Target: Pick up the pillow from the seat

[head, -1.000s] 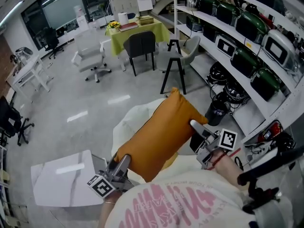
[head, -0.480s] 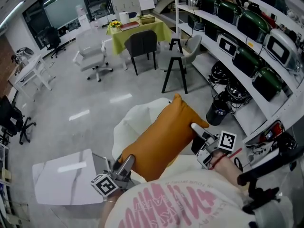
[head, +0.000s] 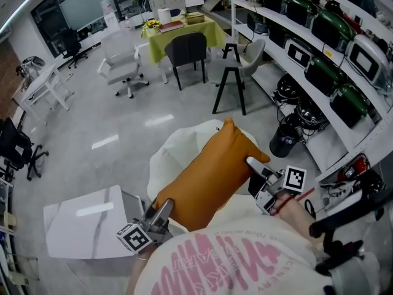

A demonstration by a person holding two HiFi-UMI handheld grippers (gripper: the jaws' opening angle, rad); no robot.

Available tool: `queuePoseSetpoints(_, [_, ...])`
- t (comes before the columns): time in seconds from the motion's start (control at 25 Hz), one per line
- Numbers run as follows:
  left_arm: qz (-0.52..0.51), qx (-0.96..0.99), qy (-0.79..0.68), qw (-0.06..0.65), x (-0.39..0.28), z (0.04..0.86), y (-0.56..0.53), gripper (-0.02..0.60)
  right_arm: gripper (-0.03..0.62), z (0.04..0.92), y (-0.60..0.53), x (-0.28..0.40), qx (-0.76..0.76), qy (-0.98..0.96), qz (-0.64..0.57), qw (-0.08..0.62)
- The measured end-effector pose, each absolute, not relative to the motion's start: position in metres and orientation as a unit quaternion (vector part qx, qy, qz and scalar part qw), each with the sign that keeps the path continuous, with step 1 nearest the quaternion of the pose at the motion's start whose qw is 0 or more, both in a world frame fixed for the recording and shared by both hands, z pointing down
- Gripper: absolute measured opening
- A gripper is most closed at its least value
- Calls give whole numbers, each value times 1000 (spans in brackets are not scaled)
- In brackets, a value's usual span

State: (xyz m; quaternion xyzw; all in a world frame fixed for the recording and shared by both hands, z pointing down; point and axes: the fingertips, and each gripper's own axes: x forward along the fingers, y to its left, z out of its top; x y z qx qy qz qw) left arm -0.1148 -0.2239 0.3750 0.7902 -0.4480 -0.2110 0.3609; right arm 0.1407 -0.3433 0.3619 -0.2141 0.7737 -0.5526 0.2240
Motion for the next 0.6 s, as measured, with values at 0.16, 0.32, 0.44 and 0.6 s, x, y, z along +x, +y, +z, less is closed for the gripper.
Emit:
queuePoseSetpoints(0.16, [-213,787,-452,362,-120,378,-219,357,311,366,-340,134,-213,772,-557,221])
queuePoseSetpoints(0.32, [-215,785,-454,362,-124,381,-215,357,311,368,-338,129,-210,774,-558,213])
queuePoseSetpoints(0.44, [-215,784,-455,363,-126,383,-213,357,311,370,-336,128,-210,774,-559,211])
queuePoseSetpoints(0.6, [-218,784,-454,363,-126,384,-213,357,311,369,-336,128,-210,773,-560,211])
